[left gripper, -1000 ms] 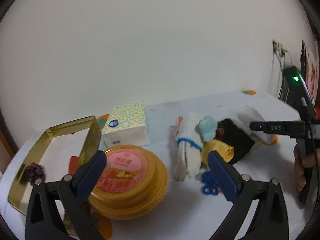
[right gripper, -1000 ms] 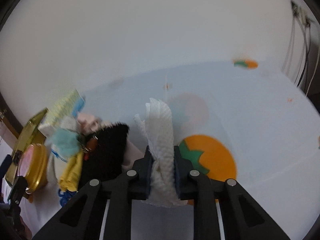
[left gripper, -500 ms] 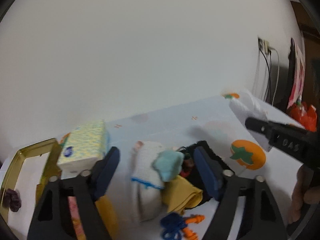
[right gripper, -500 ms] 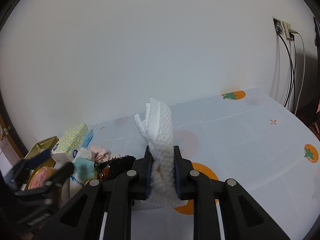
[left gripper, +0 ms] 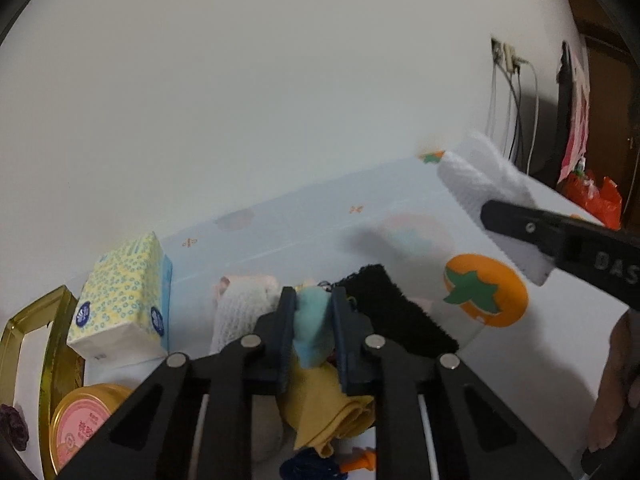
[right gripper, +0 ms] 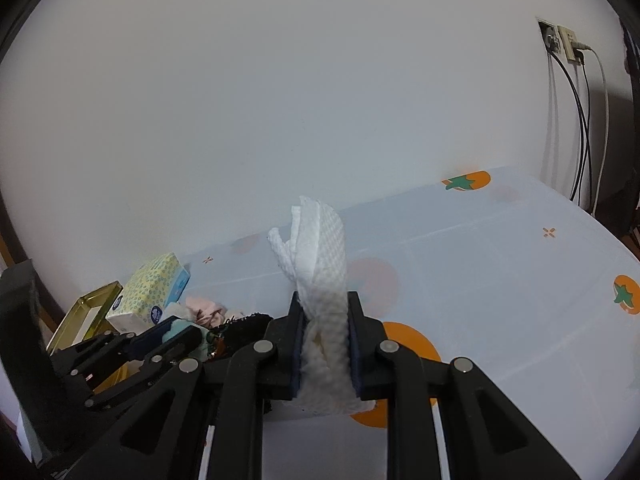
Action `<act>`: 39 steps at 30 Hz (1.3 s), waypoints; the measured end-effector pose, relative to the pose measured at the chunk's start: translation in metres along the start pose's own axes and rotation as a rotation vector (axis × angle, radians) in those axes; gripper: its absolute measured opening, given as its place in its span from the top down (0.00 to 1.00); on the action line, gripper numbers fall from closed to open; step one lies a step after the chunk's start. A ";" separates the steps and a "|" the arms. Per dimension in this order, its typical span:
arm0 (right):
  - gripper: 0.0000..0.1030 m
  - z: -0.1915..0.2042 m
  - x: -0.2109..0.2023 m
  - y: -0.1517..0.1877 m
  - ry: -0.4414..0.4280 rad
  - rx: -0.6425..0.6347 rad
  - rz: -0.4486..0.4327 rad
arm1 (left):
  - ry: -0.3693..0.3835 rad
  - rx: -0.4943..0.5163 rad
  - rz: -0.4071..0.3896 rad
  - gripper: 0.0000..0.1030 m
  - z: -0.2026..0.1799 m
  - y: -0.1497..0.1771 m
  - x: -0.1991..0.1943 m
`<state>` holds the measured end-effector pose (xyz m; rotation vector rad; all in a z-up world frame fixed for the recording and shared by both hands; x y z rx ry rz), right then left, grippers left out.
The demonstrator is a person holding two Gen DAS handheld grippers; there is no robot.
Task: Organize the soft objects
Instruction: 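Grasp the white mesh sponge with the right tool while the left tool grasps the blue plush, then carry the white sponge and blue plush over the gold tray with both tools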
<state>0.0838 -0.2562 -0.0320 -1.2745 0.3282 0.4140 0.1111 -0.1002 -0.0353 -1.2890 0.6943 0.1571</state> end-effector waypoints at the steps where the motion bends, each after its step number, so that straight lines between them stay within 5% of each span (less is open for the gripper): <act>1: 0.80 0.000 -0.001 0.000 0.001 0.003 -0.004 | 0.010 -0.004 -0.029 0.85 0.001 0.001 -0.006; 6: 0.80 -0.001 -0.007 0.000 -0.005 0.013 -0.042 | 0.075 -0.107 -0.160 0.85 0.016 0.009 -0.039; 12: 0.80 -0.002 -0.021 -0.002 -0.005 0.013 -0.111 | 0.065 -0.146 -0.287 0.85 0.026 0.013 -0.075; 23: 0.80 0.006 -0.019 0.005 0.060 -0.040 -0.126 | -0.018 -0.116 -0.224 0.85 0.027 0.021 -0.069; 39: 0.80 0.021 -0.028 0.018 0.109 -0.040 -0.156 | -0.024 -0.156 -0.229 0.85 0.046 0.031 -0.082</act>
Point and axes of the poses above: each gripper's, at about its wrist camera, not at the fingertips, and x roughly the way its jaws point, z to its left, y to its underside, the point moved 1 cm from there along x, roughly the way its jaws point, and after that the axes turned 1 degree about y, right-handed, at the moved point
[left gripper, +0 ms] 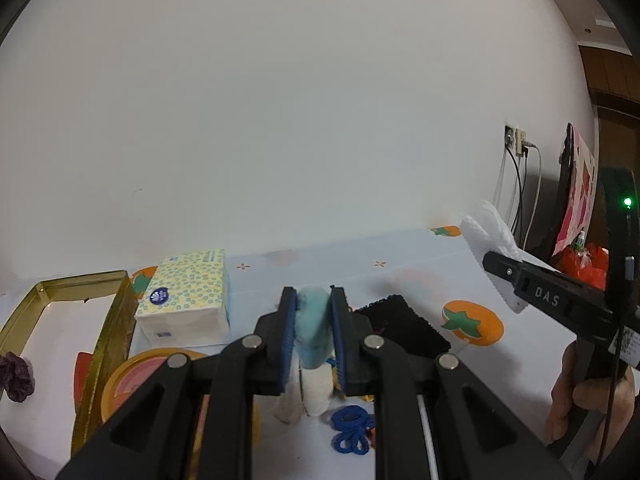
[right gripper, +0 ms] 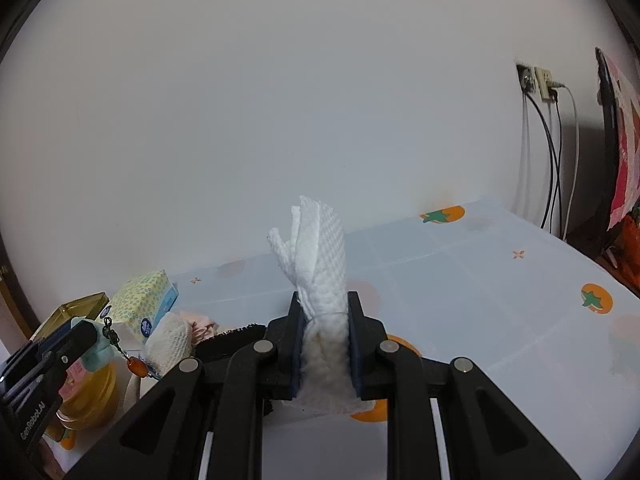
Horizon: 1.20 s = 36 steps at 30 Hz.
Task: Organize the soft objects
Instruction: 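Carry the white sponge and blue plush over the gold tray with both tools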
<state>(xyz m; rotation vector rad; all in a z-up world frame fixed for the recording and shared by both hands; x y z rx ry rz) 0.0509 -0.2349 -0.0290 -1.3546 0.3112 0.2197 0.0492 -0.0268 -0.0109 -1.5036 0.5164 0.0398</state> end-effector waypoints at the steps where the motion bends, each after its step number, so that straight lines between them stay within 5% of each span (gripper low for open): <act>1: 0.80 0.001 -0.001 0.001 0.000 0.002 0.000 | 0.000 0.000 0.000 0.85 0.001 0.000 -0.001; 20: 0.80 0.040 -0.039 0.019 0.031 -0.031 -0.059 | 0.060 -0.018 -0.020 0.85 0.021 0.001 -0.021; 36: 0.80 0.113 -0.051 0.039 -0.060 -0.055 -0.080 | 0.077 -0.108 -0.070 0.85 0.085 -0.001 -0.045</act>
Point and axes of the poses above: each gripper's, at about its wrist camera, not at the fingertips, and x roughly the way its jaws point, z to its left, y to its underside, the point moved 1 cm from there along x, roughly the way its jaws point, and after that the axes turned 1 degree about y, right-handed, at the moved point
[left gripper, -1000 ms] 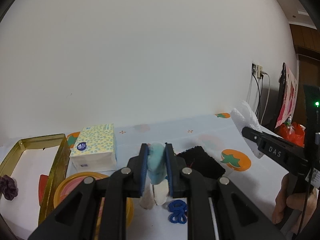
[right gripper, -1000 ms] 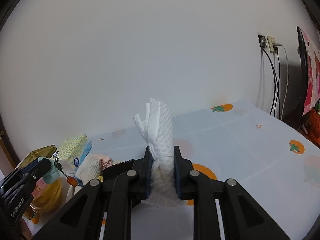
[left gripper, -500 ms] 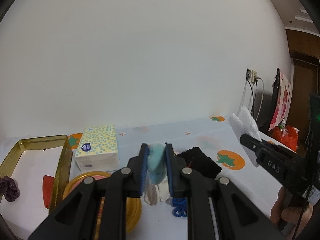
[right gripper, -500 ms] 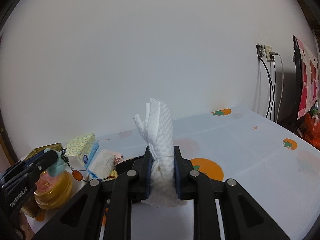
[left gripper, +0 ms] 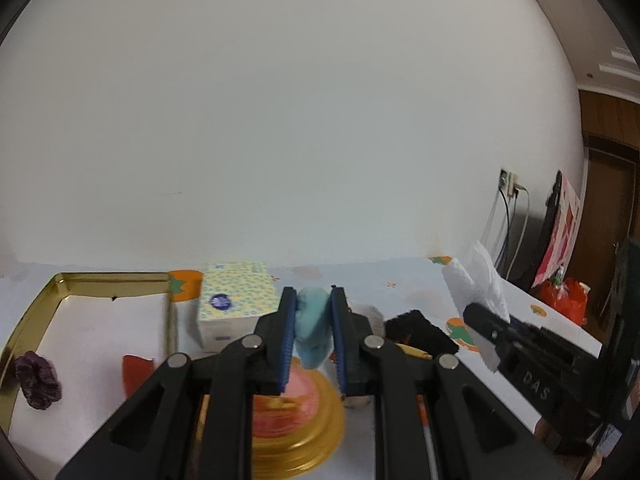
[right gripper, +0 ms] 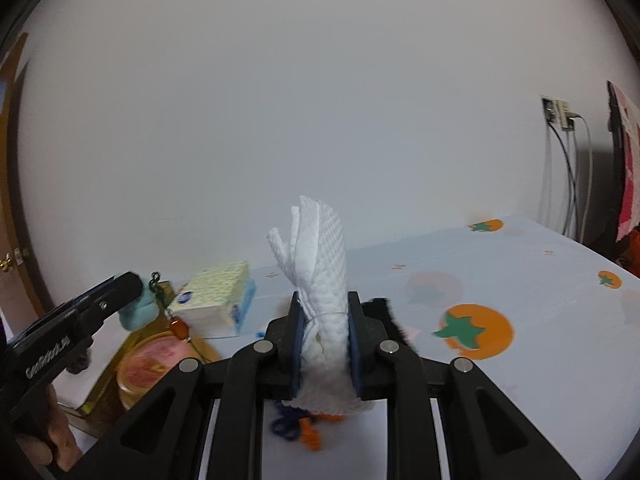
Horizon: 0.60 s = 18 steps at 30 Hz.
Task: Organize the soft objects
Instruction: 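Carry the white sponge and blue plush over the gold tray with both tools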
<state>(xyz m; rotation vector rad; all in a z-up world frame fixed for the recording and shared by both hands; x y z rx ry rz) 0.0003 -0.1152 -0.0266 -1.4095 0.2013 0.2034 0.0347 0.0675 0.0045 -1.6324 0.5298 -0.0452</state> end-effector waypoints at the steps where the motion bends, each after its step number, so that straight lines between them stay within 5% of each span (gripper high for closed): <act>1: 0.80 0.007 0.000 0.001 -0.011 -0.006 0.000 | -0.006 -0.003 -0.003 0.85 0.004 0.000 -0.001; 18: 0.80 0.095 0.008 0.012 -0.169 -0.051 0.022 | -0.133 -0.106 -0.100 0.85 0.088 -0.020 -0.042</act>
Point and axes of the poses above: each gripper's, at about its wrist camera, not at the fingertips, and x roughly the way its jaws point, z to its left, y to its underside, the point moved 1 cm from there along x, roughly the way its jaws point, and after that the axes turned 1 degree about y, right-handed, at the moved point
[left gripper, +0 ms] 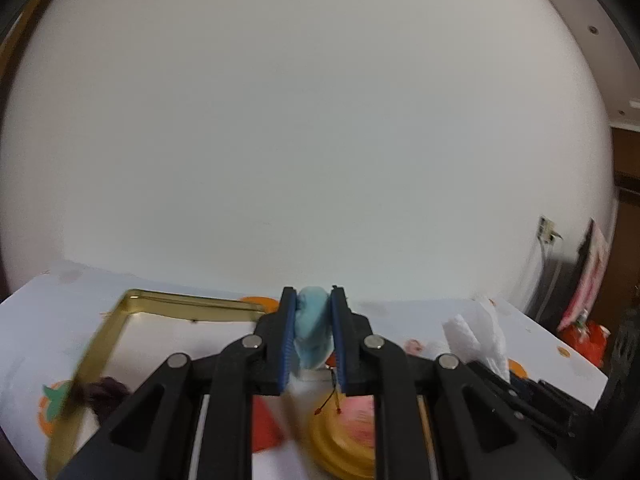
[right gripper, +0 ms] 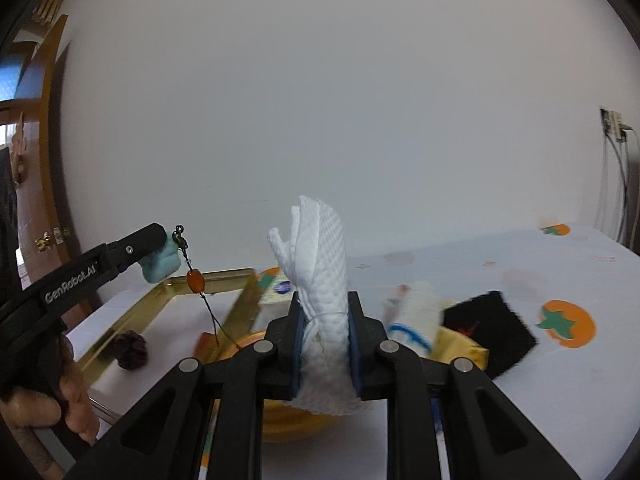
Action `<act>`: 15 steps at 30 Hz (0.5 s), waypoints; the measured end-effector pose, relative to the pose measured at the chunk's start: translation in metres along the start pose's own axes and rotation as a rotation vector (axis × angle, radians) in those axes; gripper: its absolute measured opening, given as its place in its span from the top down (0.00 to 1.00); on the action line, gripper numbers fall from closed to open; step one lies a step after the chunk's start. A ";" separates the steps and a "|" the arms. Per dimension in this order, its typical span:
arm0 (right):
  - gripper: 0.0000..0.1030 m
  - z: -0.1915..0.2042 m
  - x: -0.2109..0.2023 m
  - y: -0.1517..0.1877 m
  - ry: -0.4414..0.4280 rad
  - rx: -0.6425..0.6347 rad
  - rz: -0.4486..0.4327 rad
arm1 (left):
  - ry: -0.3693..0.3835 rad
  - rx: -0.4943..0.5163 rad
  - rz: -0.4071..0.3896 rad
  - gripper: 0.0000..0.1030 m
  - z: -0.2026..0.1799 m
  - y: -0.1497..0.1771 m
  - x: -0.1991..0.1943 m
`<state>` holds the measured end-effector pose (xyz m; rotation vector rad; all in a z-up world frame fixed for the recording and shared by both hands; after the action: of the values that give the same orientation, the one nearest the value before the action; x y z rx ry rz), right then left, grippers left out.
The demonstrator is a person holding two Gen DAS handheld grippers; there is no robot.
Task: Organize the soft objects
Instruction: 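Carry the white sponge and blue plush over the gold tray with both tools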
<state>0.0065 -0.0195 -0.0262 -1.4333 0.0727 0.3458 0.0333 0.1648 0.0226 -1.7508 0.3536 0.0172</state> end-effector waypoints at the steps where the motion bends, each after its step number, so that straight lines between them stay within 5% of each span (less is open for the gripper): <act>1: 0.80 0.005 0.003 0.000 -0.011 -0.001 0.003 | -0.017 -0.009 0.000 0.85 0.006 -0.002 -0.001; 15: 0.80 0.083 0.055 -0.013 -0.165 -0.021 0.059 | -0.260 -0.092 0.080 0.86 0.079 -0.010 -0.003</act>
<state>0.0496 0.0708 -0.0162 -1.4201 -0.0228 0.5129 0.0476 0.2426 0.0155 -1.7986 0.2341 0.3203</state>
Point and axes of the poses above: each gripper's, at about its wrist camera, not at the fingertips, and x roughly the way its jaws point, z to its left, y to its underside, the point moved 1 cm from there along x, roughly the way its jaws point, and after that the axes turned 1 degree about y, right-handed, at the moved point
